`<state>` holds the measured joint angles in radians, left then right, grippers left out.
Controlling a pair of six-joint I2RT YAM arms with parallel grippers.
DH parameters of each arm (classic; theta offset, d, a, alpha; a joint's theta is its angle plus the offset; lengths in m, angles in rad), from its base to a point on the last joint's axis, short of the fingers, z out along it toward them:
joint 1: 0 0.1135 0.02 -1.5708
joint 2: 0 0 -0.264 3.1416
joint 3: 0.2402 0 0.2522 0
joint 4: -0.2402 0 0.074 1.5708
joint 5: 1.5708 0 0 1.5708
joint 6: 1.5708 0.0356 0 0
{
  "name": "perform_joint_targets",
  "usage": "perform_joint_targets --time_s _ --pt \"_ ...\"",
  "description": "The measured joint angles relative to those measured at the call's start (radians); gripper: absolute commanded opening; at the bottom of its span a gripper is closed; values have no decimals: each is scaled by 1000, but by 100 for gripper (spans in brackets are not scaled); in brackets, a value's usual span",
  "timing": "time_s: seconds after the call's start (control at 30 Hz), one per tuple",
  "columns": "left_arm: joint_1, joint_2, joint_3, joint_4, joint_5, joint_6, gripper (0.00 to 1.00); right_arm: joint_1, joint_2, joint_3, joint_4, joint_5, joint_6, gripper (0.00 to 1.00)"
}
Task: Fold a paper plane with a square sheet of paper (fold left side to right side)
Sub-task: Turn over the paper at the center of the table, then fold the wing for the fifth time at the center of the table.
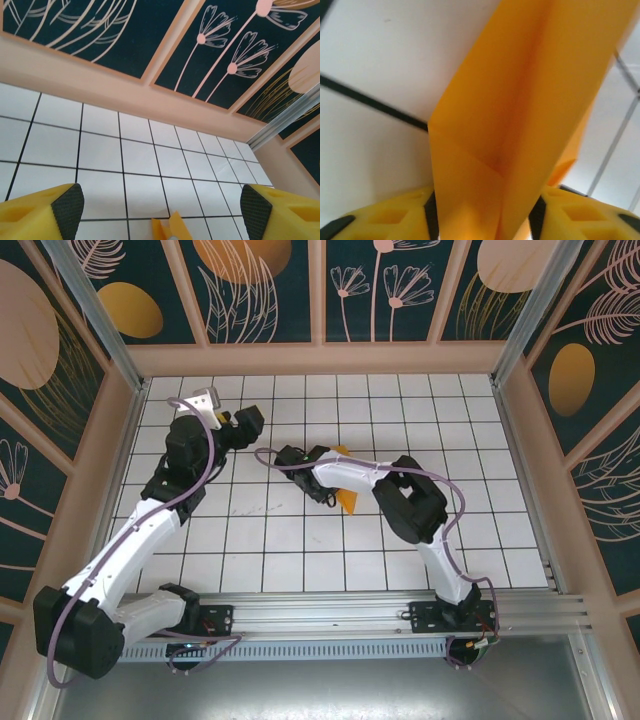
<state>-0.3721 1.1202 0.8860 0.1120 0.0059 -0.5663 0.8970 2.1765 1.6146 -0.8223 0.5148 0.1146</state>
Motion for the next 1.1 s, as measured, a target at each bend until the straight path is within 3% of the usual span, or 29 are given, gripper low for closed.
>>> perform_joint_targets --time_s 0.23,0.47,0.67,0.9,0.97,1.1 --pt "0 121 3 -3 105 -40 77 -70 -278 -174 96 -249 39 71" --pt "-13 378 26 66 329 -134 75 -259 -646 -446 366 -479 117 78" --pt "-96 626 127 105 452 -204 76 -442 -802 -690 634 -665 238 93" --pt "-145 809 239 124 490 -259 75 -575 -892 -835 834 -795 353 97" --pt "-146 848 259 124 494 -273 72 -589 -900 -837 853 -813 364 97" --pt "-148 913 282 133 514 -297 51 -614 -904 -840 876 -844 367 99"
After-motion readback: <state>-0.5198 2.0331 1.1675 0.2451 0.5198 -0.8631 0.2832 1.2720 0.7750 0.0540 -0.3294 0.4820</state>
